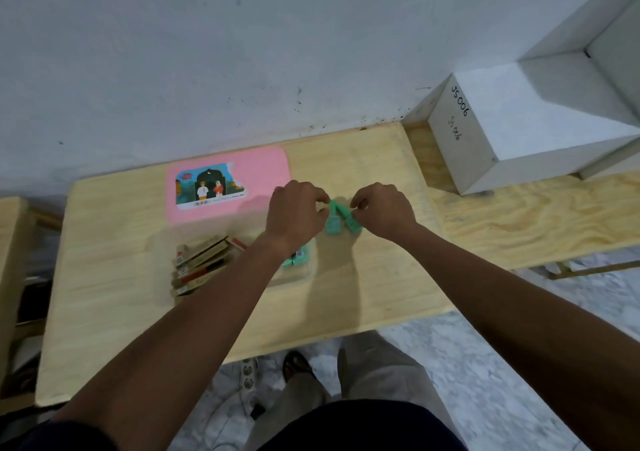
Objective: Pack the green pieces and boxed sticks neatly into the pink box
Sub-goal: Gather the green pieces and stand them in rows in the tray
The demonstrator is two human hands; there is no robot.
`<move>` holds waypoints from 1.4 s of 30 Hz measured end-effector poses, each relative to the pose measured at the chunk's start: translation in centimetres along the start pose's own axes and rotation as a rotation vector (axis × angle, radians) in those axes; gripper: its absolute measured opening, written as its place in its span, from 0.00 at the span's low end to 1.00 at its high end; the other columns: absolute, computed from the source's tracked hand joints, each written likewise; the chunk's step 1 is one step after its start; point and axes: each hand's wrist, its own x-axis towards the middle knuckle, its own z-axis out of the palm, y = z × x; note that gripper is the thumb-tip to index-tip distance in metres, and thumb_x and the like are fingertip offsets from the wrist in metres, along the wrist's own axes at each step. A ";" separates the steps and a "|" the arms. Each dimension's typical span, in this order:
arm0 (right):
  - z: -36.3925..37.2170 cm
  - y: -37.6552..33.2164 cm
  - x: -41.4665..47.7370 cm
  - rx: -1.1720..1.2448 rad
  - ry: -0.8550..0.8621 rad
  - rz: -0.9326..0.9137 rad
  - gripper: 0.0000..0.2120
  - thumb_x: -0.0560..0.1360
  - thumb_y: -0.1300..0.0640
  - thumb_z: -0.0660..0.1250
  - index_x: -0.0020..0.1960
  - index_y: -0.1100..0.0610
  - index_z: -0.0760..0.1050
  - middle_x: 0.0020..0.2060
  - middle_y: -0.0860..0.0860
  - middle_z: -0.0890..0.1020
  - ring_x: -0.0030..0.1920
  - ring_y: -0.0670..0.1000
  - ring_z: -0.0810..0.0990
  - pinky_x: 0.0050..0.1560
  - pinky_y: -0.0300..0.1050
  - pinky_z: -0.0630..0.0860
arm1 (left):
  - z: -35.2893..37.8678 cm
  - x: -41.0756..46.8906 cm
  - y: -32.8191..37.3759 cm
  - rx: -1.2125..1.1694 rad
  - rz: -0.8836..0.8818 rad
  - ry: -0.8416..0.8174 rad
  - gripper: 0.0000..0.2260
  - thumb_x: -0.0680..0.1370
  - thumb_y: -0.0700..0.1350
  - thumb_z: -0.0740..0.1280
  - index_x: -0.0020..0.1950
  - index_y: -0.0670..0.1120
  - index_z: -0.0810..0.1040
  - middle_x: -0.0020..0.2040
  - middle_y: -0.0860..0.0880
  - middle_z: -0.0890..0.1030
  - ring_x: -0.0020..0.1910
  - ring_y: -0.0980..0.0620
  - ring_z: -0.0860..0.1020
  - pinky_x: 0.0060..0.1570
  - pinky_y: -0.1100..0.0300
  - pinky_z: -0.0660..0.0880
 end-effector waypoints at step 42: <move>-3.3 -8.5 -6.4 0.500 -0.140 -0.124 0.09 0.67 0.61 0.78 0.45 0.63 0.83 0.35 0.59 0.86 0.36 0.52 0.86 0.40 0.44 0.84 | -10.5 -6.9 -4.0 -0.397 -0.253 -0.128 0.09 0.63 0.43 0.81 0.40 0.42 0.87 0.35 0.48 0.85 0.34 0.53 0.84 0.34 0.64 0.77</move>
